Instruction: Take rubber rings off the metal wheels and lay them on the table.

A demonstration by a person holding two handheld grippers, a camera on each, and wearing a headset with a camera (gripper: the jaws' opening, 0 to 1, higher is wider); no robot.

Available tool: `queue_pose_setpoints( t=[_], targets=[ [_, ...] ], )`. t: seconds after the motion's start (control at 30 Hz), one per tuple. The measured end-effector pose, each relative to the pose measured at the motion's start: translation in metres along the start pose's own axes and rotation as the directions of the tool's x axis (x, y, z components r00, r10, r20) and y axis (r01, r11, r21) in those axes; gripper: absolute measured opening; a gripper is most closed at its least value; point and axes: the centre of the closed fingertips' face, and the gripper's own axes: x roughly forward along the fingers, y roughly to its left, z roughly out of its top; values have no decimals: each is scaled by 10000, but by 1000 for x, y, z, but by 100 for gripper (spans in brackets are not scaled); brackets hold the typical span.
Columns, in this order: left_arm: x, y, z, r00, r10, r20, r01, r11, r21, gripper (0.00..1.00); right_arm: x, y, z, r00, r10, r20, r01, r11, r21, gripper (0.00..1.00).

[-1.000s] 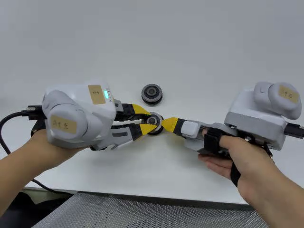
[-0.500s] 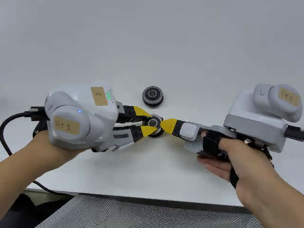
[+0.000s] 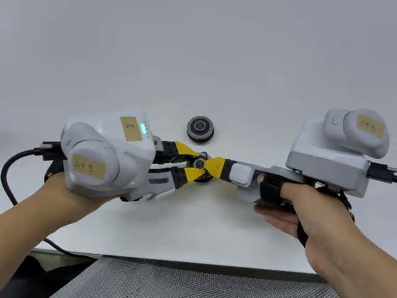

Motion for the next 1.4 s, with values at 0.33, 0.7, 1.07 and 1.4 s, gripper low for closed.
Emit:
queue_pose_setpoints(
  t=[0.33, 0.7, 1.07, 1.4],
  targets=[
    [1, 1, -1, 10000, 62, -26, -61, 10000, 48, 12, -1, -5, 5, 9996, -259, 96, 261, 9994, -228, 0],
    [2, 1, -2, 10000, -46, -56, 47, 10000, 38, 13, -1, -13, 5, 9992, -349, 186, 344, 9991, 262, 1],
    [2, 2, 1, 9999, 60, -85, -61, 9999, -93, 14, 2, -16, 5, 9991, -372, 182, 364, 9984, 428, 1],
    [0, 4, 7, 9998, 172, 33, -171, 9993, -321, 15, 3, -15, 6, 9992, -300, 276, 282, 9975, 641, 1]
  ],
)
